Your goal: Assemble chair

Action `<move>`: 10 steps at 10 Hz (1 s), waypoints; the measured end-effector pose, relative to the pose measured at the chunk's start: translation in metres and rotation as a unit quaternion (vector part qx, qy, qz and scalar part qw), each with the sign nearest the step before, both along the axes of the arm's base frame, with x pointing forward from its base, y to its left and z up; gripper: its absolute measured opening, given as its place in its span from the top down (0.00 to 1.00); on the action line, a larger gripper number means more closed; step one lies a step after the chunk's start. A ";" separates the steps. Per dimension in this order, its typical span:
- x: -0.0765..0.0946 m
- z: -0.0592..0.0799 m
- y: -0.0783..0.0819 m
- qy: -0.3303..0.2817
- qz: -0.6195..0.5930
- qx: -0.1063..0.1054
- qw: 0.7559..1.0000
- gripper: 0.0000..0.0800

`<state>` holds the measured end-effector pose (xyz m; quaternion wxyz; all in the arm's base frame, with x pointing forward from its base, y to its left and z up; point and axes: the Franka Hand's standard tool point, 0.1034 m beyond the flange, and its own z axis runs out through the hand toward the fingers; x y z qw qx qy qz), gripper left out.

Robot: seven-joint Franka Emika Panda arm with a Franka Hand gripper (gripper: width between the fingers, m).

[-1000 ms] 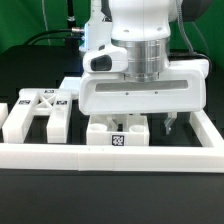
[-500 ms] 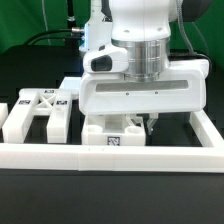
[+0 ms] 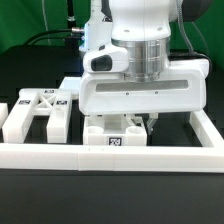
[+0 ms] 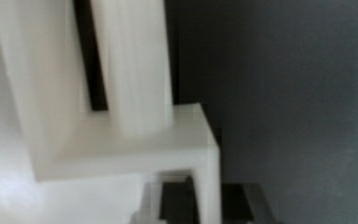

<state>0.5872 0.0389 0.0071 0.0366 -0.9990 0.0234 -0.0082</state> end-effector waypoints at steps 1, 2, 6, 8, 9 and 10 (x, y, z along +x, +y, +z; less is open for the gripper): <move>0.001 0.001 0.008 -0.001 -0.002 0.002 1.000 0.96; 0.004 0.001 0.022 -0.002 -0.001 0.004 1.000 0.96; 0.017 0.002 0.069 -0.007 0.015 0.007 1.000 0.96; 0.023 0.003 0.079 -0.010 0.022 0.008 1.000 0.96; 0.024 0.003 0.080 -0.010 0.024 0.008 1.000 0.96; 0.024 0.003 0.080 -0.010 0.024 0.008 1.000 0.96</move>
Offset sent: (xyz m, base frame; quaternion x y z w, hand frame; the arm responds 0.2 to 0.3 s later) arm 0.0164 0.0399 -0.0044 0.0008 -0.0059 0.0271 0.9996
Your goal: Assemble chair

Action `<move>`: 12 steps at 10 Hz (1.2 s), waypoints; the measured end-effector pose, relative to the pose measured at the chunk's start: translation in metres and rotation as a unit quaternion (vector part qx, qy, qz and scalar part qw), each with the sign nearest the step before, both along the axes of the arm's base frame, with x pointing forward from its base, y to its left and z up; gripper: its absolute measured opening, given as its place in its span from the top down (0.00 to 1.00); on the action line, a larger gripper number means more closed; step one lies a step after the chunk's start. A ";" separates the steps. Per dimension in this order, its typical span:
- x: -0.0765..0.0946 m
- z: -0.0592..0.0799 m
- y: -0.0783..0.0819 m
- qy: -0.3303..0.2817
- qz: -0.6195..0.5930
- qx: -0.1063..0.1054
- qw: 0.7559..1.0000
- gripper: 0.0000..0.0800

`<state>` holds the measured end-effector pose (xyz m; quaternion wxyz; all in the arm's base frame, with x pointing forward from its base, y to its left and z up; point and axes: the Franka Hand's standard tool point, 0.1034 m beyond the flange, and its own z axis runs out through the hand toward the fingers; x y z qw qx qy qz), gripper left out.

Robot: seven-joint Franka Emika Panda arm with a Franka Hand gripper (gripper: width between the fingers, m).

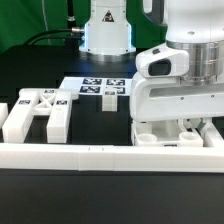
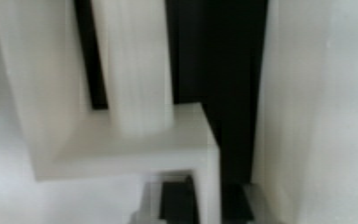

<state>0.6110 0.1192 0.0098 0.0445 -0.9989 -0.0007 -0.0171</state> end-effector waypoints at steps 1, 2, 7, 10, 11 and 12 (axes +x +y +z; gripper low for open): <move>0.000 0.000 0.000 0.000 0.000 0.000 1.000 0.96; 0.000 0.000 0.000 0.000 0.000 0.000 1.000 0.96; 0.006 0.041 -0.012 -0.016 0.003 0.002 1.000 0.41; -0.015 0.069 -0.031 -0.027 0.009 -0.002 1.000 0.21; -0.045 0.068 -0.048 -0.025 0.014 -0.009 1.000 0.19; -0.059 0.064 -0.054 -0.021 0.013 -0.012 1.000 0.19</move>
Offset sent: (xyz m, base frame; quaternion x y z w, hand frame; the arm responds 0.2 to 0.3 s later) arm -0.0010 -0.0074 0.0209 0.0168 -0.0114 -0.0064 0.9998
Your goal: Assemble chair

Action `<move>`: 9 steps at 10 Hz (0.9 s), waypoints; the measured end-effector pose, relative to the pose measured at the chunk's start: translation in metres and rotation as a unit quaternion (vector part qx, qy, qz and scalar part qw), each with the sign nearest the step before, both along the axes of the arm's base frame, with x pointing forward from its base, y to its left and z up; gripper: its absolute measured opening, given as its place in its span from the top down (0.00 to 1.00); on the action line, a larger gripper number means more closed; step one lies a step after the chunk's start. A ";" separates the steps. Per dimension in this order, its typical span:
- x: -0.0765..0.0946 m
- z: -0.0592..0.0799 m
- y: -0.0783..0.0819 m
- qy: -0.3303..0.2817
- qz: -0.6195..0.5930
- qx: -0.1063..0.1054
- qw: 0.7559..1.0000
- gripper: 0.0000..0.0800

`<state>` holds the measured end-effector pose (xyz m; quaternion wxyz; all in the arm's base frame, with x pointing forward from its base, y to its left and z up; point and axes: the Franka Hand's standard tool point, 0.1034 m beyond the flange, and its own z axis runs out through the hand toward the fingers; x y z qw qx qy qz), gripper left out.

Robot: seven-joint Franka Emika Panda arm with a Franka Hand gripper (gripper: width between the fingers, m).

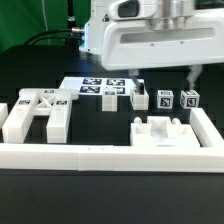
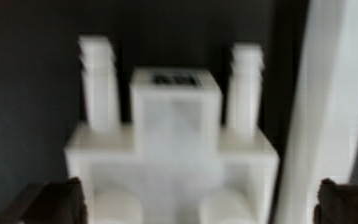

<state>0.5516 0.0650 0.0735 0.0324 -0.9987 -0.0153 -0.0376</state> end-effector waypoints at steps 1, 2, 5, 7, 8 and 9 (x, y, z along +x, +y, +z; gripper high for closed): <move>-0.007 -0.004 -0.004 -0.002 0.005 -0.002 1.000 0.19; -0.005 -0.003 -0.003 -0.003 0.006 -0.002 1.000 0.19; -0.007 -0.006 -0.003 -0.002 0.007 -0.002 1.000 0.19; -0.034 -0.022 -0.007 -0.013 0.005 -0.004 1.000 0.19; -0.053 -0.031 -0.008 -0.023 0.010 -0.007 1.000 0.19; -0.070 -0.041 -0.012 -0.026 0.013 -0.009 1.000 0.19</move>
Offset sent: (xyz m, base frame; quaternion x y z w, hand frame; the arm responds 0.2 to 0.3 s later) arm 0.0000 0.0000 0.0000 0.0000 0.0000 0.0000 1.0000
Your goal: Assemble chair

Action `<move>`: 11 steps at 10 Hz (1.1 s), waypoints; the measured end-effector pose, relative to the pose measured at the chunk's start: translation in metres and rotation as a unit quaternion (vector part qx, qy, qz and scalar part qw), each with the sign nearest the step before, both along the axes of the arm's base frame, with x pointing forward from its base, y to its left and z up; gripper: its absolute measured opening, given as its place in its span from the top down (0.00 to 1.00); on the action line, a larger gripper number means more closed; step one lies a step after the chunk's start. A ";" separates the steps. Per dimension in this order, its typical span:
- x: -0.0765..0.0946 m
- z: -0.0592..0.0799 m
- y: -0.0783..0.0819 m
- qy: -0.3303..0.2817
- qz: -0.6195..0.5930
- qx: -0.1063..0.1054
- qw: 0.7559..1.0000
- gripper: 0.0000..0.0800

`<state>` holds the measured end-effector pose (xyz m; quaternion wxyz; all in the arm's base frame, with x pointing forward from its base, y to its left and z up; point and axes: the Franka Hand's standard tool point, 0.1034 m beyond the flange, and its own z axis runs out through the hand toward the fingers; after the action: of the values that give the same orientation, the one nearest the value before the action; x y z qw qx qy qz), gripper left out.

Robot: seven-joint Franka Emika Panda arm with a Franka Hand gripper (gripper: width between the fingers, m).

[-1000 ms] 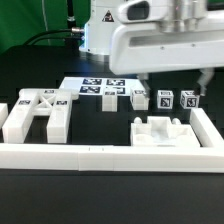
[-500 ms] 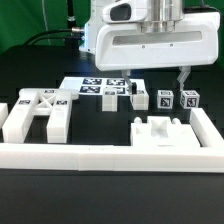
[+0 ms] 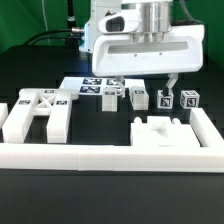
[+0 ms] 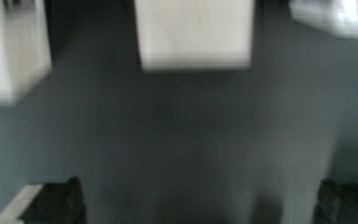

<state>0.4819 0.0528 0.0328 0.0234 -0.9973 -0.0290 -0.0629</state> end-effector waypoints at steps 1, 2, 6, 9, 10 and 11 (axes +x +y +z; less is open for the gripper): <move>-0.001 0.000 0.001 0.010 0.000 0.001 1.000 0.19; 0.001 0.000 0.001 0.015 0.000 0.001 1.000 0.19; -0.003 -0.001 0.000 0.130 -0.001 0.002 0.992 0.19; -0.003 0.003 -0.005 0.231 0.006 0.005 0.973 0.19; -0.006 0.003 -0.003 0.266 0.008 0.007 0.964 0.19; -0.006 0.002 -0.002 0.286 0.010 0.008 0.958 0.19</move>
Offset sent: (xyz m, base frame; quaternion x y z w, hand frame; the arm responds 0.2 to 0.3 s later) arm 0.0000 0.0000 0.0000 0.0000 -0.1296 0.0000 0.9916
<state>0.4758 0.0510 0.0344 0.0389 -0.9732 -0.0304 0.2247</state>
